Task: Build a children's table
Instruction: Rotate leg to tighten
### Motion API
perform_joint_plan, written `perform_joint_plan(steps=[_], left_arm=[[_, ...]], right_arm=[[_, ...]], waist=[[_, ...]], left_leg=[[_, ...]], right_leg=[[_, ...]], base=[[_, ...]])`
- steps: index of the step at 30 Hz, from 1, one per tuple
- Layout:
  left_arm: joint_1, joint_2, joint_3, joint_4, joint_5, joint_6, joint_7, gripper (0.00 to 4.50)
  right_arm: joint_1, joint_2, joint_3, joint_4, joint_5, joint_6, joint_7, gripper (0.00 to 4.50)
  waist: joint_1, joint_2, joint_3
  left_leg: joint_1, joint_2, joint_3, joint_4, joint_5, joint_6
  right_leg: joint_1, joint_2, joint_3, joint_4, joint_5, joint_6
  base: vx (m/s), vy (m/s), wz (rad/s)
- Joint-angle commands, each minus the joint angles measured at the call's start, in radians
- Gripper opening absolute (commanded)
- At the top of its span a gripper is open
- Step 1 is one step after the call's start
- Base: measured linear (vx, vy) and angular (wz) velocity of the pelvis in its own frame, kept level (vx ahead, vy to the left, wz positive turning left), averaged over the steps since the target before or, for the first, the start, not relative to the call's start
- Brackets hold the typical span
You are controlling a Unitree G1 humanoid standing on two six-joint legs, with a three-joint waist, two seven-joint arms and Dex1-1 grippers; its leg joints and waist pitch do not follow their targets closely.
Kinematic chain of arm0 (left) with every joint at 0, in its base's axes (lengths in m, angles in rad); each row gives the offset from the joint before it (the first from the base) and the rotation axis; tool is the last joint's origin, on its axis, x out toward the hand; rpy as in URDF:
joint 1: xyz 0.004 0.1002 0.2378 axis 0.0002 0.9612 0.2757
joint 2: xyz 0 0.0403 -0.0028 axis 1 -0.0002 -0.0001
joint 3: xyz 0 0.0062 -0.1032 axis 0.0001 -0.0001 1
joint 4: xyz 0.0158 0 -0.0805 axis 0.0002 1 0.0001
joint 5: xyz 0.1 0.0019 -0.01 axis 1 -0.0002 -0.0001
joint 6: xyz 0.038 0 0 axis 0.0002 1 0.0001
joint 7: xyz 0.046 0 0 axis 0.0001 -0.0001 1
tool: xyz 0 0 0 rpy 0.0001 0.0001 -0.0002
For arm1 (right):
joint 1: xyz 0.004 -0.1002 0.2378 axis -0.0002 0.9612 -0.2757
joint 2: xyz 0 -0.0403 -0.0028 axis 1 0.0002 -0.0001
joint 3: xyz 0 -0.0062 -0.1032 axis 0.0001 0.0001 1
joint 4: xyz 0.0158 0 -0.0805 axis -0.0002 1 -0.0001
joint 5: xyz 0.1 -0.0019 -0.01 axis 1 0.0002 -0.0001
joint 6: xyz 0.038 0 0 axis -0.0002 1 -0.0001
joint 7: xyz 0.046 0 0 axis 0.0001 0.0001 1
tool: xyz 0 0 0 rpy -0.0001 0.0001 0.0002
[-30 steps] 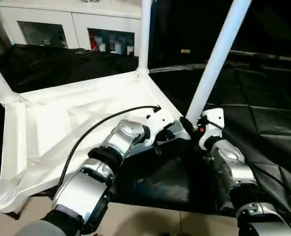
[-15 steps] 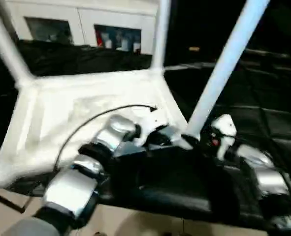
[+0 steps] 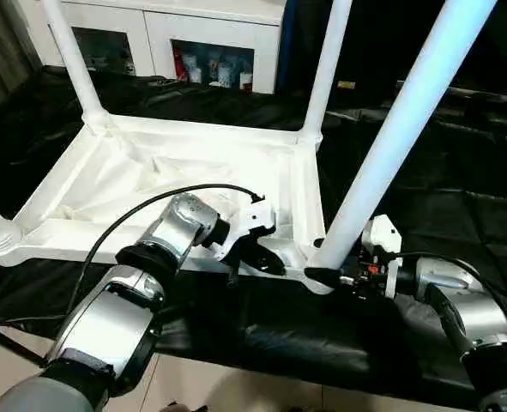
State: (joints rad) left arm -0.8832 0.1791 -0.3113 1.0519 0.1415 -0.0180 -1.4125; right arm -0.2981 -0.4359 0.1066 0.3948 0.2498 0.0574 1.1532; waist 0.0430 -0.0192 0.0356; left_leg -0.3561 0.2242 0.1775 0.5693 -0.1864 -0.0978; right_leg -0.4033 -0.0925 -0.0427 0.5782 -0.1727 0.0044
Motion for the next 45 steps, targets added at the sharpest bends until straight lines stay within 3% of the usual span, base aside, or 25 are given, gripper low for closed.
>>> perform_joint_plan(steps=[1, 6, 9, 13, 14, 19, 20, 23, 24, 28, 29, 33, 35, 40, 45], left_arm=[[0.006, 0.004, -0.025, 0.002, 0.020, 0.014, -0.011, 0.00], [0.013, -0.004, -0.021, -0.006, 0.012, 0.012, 0.011, 0.00], [0.010, -0.037, 0.010, 0.009, 0.006, 0.021, 0.131, 0.00], [0.005, -0.074, 0.023, 0.033, 0.022, 0.026, 0.272, 0.00], [0.002, -0.104, 0.042, 0.044, 0.018, 0.040, 0.367, 0.00], [-0.003, -0.186, 0.068, 0.067, 0.018, 0.069, 0.591, 0.00], [0.004, -0.220, 0.060, 0.066, 0.025, 0.071, 0.635, 0.00], [0.012, -0.256, 0.044, 0.062, 0.040, 0.058, 0.657, 0.00], [0.016, -0.267, 0.038, 0.059, 0.044, 0.052, 0.654, 0.00], [0.021, -0.274, 0.032, 0.045, 0.037, 0.040, 0.615, 0.00], [0.020, -0.268, 0.030, 0.045, 0.036, 0.040, 0.605, 0.00], [0.020, -0.236, 0.024, 0.045, 0.040, 0.029, 0.558, 0.00], [0.020, -0.204, 0.023, 0.043, 0.040, 0.022, 0.518, 0.00], [0.019, -0.148, 0.017, 0.040, 0.041, 0.010, 0.424, 0.00], [0.036, -0.064, -0.015, -0.005, 0.026, 0.020, 0.162, 0.00]], right_arm=[[0.016, -0.004, 0.012, -0.021, 0.017, 0.023, 0.021, 2.64], [0.025, 0.012, 0.012, -0.034, 0.022, 0.042, -0.009, 2.27], [0.020, 0.061, -0.030, 0.001, 0.007, 0.038, -0.129, 2.12], [0.015, 0.111, -0.048, 0.051, -0.023, 0.034, -0.254, 2.04], [0.017, 0.141, -0.050, 0.068, -0.038, 0.037, -0.319, 2.03], [0.002, 0.233, -0.066, 0.136, -0.092, 0.039, -0.540, 2.00], [-0.022, 0.282, -0.080, 0.183, -0.120, 0.035, -0.661, 2.00], [-0.060, 0.331, -0.090, 0.239, -0.156, 0.036, -0.787, 1.99], [-0.073, 0.346, -0.094, 0.258, -0.164, 0.038, -0.828, 1.99], [-0.102, 0.368, -0.099, 0.308, -0.170, -0.013, -0.837, 1.99], [-0.104, 0.369, -0.099, 0.311, -0.166, -0.026, -0.820, 2.55], [-0.097, 0.345, -0.091, 0.297, -0.158, -0.066, -0.735, 2.77], [-0.081, 0.293, -0.066, 0.268, -0.159, -0.079, -0.639, 2.77], [-0.036, 0.193, -0.038, 0.181, -0.111, -0.069, -0.427, 2.77], [0.005, 0.036, -0.038, 0.060, -0.004, 0.011, -0.110, 2.77]], waist=[[0.003, -0.001, -0.053], [0.005, -0.002, -0.055], [0.001, -0.003, -0.052], [-0.006, -0.005, -0.046], [-0.012, -0.004, -0.045], [-0.019, -0.006, -0.044], [-0.022, -0.006, -0.041], [-0.028, -0.011, -0.042], [-0.032, -0.009, -0.043], [-0.045, -0.016, -0.043], [-0.045, -0.013, -0.044], [-0.046, -0.019, -0.047], [-0.044, -0.018, -0.049], [-0.033, -0.019, -0.056], [-0.026, -0.020, -0.058]], left_leg=[[0.002, 0.004, 0.014, -0.060, -0.213, 0.094], [0.001, 0.003, 0.014, -0.059, -0.193, 0.097], [0.002, 0.002, 0.013, -0.061, -0.218, 0.086], [0.005, -0.001, 0.010, -0.068, -0.281, 0.056], [0.005, -0.001, 0.009, -0.070, -0.306, 0.047], [0.006, -0.004, 0.006, -0.071, -0.325, 0.029], [0.005, -0.005, 0.004, -0.074, -0.342, 0.022], [0.003, -0.009, -0.001, -0.076, -0.366, 0.019], [0.007, -0.008, -0.002, -0.075, -0.377, 0.019], [0.002, -0.009, -0.004, -0.077, -0.402, 0.032], [0.001, -0.008, -0.005, -0.077, -0.404, 0.031], [-0.001, -0.006, -0.005, -0.077, -0.396, 0.041], [-0.006, -0.005, -0.003, -0.078, -0.362, 0.047], [-0.009, -0.001, 0.005, -0.065, -0.240, 0.104], [-0.006, 0.004, 0.009, -0.059, -0.181, 0.152]], right_leg=[[0.056, -0.030, 0.019, -0.053, -0.116, -0.283], [0.056, -0.029, 0.019, -0.049, -0.082, -0.287], [0.051, -0.032, 0.020, -0.054, -0.130, -0.279], [0.047, -0.032, 0.019, -0.071, -0.283, -0.231], [0.042, -0.031, 0.020, -0.077, -0.336, -0.207], [0.034, -0.029, 0.020, -0.085, -0.392, -0.168], [0.032, -0.028, 0.018, -0.088, -0.426, -0.157], [0.033, -0.028, 0.013, -0.098, -0.495, -0.116], [0.025, -0.030, 0.016, -0.100, -0.505, -0.114], [0.027, -0.027, 0.014, -0.101, -0.484, -0.118], [0.027, -0.028, 0.013, -0.100, -0.487, -0.117], [0.029, -0.029, 0.016, -0.098, -0.445, -0.128], [0.034, -0.028, 0.018, -0.089, -0.381, -0.147], [0.050, -0.031, 0.020, -0.068, -0.164, -0.221], [0.058, -0.031, 0.019, -0.051, -0.029, -0.288]], base=[[0.000, 0.000, 0.00], [0.000, 0.000, 0.00], [0.000, 0.000, 0.00], [0.000, 0.000, 0.00], [0.000, 0.000, 0.00], [0.000, 0.000, 0.00], [0.000, 0.000, 0.00], [0.000, 0.000, 0.00], [0.000, 0.000, 0.00], [0.000, 0.000, 0.00], [0.000, 0.000, 0.00], [0.000, 0.000, 0.00], [0.000, 0.000, 0.00], [0.000, 0.000, 0.00], [0.000, 0.000, 0.00]])
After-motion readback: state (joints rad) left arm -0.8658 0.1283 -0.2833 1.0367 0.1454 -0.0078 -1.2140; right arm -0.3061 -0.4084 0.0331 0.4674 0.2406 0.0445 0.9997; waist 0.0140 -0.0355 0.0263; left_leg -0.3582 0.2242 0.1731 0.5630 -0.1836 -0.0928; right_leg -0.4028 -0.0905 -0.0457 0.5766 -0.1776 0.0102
